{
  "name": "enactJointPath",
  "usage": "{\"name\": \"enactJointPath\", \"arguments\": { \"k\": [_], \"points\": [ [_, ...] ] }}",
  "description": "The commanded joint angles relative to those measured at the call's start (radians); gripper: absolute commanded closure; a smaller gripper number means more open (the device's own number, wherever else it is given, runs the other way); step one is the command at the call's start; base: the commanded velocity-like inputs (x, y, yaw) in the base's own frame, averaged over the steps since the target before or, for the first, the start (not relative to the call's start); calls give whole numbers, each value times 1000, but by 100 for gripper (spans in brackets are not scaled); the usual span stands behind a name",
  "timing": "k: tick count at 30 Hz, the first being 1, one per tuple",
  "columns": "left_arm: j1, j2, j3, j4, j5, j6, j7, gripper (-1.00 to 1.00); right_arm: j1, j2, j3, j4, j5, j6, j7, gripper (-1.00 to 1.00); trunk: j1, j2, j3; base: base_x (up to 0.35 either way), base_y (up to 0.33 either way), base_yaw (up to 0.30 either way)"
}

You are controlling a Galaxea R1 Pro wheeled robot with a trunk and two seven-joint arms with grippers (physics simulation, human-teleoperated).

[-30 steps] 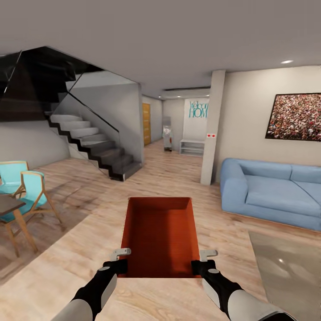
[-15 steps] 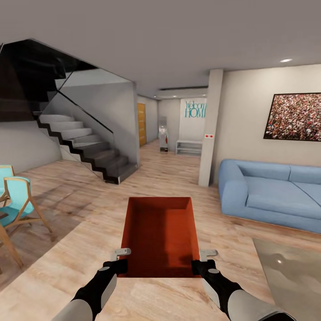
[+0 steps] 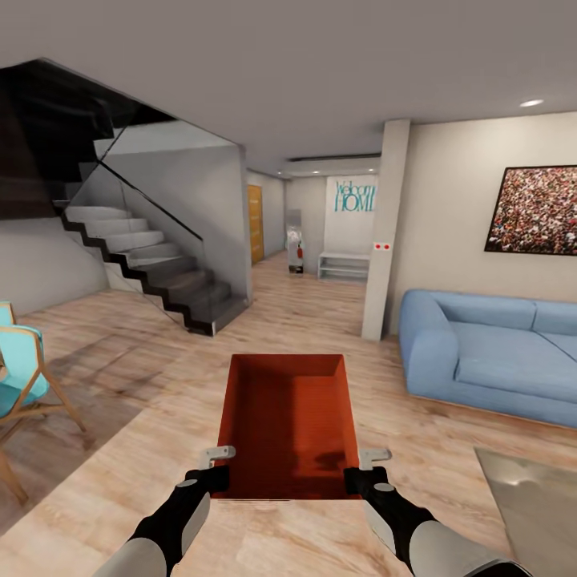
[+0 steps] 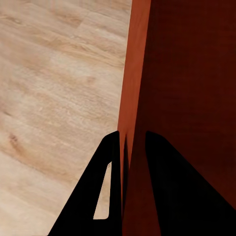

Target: Move the two storage containers from the living room to the garage. In the garage, place one container on the floor and stack the other container on top of it (either order is fine).

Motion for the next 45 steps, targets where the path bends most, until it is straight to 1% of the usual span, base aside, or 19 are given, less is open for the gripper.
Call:
{"name": "enactJointPath", "arguments": {
  "k": [1, 12, 18, 45],
  "points": [
    [0, 12, 9, -6, -20, 3, 19, 100, -1, -1, -11, 5, -16, -5, -6, 100, 1, -1, 0, 322, 39, 0],
    [0, 13, 9, -6, -21, 2, 19, 100, -1, -1, -11, 5, -17, 1, -6, 100, 1, -1, 0, 322, 6, 0],
    [0, 18, 9, -6, -21, 2, 19, 100, -1, -1, -11, 5, -17, -1, -6, 100, 1, -1, 0, 322, 0, 0],
    [0, 20, 9, -6, -21, 2, 19, 100, -1, 0, -11, 5, -17, -3, -6, 100, 1, -1, 0, 322, 0, 0]
  ]
}}
